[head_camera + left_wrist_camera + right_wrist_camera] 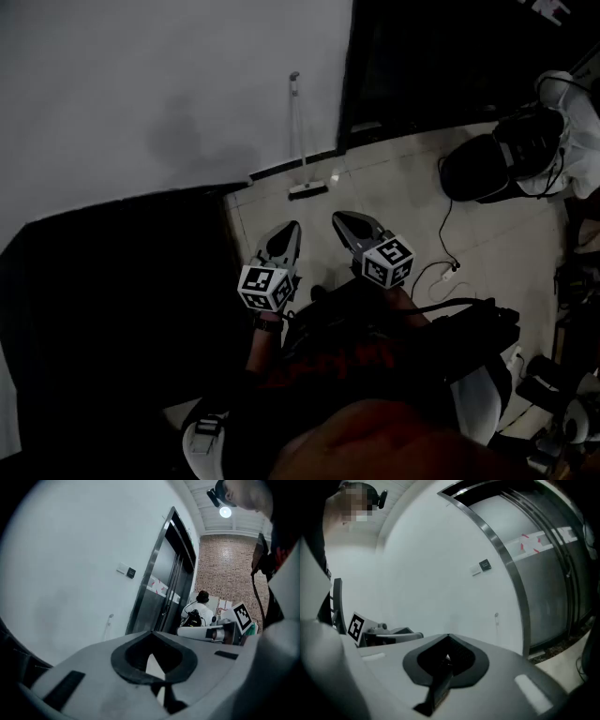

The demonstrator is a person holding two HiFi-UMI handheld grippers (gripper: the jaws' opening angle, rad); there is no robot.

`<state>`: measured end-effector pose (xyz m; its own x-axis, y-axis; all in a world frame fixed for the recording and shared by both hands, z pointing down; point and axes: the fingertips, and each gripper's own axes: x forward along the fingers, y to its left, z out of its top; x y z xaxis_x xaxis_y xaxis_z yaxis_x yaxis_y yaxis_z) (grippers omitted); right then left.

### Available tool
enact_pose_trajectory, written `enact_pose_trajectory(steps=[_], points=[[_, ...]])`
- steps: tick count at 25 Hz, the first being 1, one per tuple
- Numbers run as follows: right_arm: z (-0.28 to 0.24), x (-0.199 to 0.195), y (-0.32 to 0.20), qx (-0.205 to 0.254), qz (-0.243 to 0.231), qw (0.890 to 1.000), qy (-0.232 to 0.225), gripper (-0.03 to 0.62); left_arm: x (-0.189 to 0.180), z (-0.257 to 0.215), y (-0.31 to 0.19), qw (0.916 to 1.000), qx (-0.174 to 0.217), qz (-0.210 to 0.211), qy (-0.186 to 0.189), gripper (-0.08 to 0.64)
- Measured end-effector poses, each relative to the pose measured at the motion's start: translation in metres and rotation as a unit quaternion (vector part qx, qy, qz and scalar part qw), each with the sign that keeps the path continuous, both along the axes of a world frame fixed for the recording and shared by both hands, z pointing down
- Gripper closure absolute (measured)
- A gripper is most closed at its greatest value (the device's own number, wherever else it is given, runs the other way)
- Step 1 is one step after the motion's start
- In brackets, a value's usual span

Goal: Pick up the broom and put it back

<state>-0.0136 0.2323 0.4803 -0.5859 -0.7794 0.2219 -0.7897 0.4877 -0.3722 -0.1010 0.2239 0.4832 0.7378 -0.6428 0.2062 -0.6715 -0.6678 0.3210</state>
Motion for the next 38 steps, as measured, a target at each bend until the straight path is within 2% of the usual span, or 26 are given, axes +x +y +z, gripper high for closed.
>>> enact_pose_trajectory(steps=[6, 10, 12, 18, 24, 28, 32, 34, 35, 38], points=[[0.024, 0.011, -0.046, -0.025, 0.006, 1.0, 0.004, 0.592, 0.009, 0.01, -0.041, 1.0, -0.001, 0.007, -0.005, 0.555], [0.043, 0.015, -0.104, -0.034, -0.011, 0.999, -0.007, 0.592, 0.008, 0.027, -0.096, 0.9988, -0.007, -0.023, -0.042, 0.548], [0.045, 0.023, -0.138, -0.035, -0.021, 0.999, -0.007, 0.592, 0.014, 0.028, -0.129, 0.9981, -0.005, -0.038, -0.048, 0.546], [0.055, 0.049, -0.237, -0.034, -0.041, 0.998, 0.016, 0.591, 0.029, 0.008, -0.225, 0.9953, 0.006, -0.08, -0.054, 0.546], [0.079, 0.068, -0.318, -0.037, -0.04, 0.997, 0.062, 0.591, 0.034, 0.004, -0.29, 0.9913, 0.011, -0.111, -0.07, 0.546], [0.128, 0.069, -0.363, -0.058, -0.027, 0.993, 0.103, 0.591, 0.023, 0.012, -0.319, 0.9888, -0.004, -0.127, -0.077, 0.548], [0.199, 0.066, -0.405, -0.114, -0.011, 0.985, 0.127, 0.585, 0.005, 0.013, -0.337, 0.986, -0.014, -0.139, -0.092, 0.548], [0.237, 0.065, -0.425, -0.153, -0.002, 0.98, 0.127, 0.48, -0.007, 0.013, -0.342, 0.9835, -0.02, -0.152, -0.096, 0.549], [0.256, 0.064, -0.436, -0.169, 0.0, 0.977, 0.131, 0.453, -0.013, 0.014, -0.344, 0.9821, -0.024, -0.159, -0.098, 0.55], [0.309, 0.061, -0.474, -0.197, 0.004, 0.967, 0.16, 0.443, -0.028, 0.021, -0.346, 0.9775, -0.039, -0.178, -0.106, 0.551]])
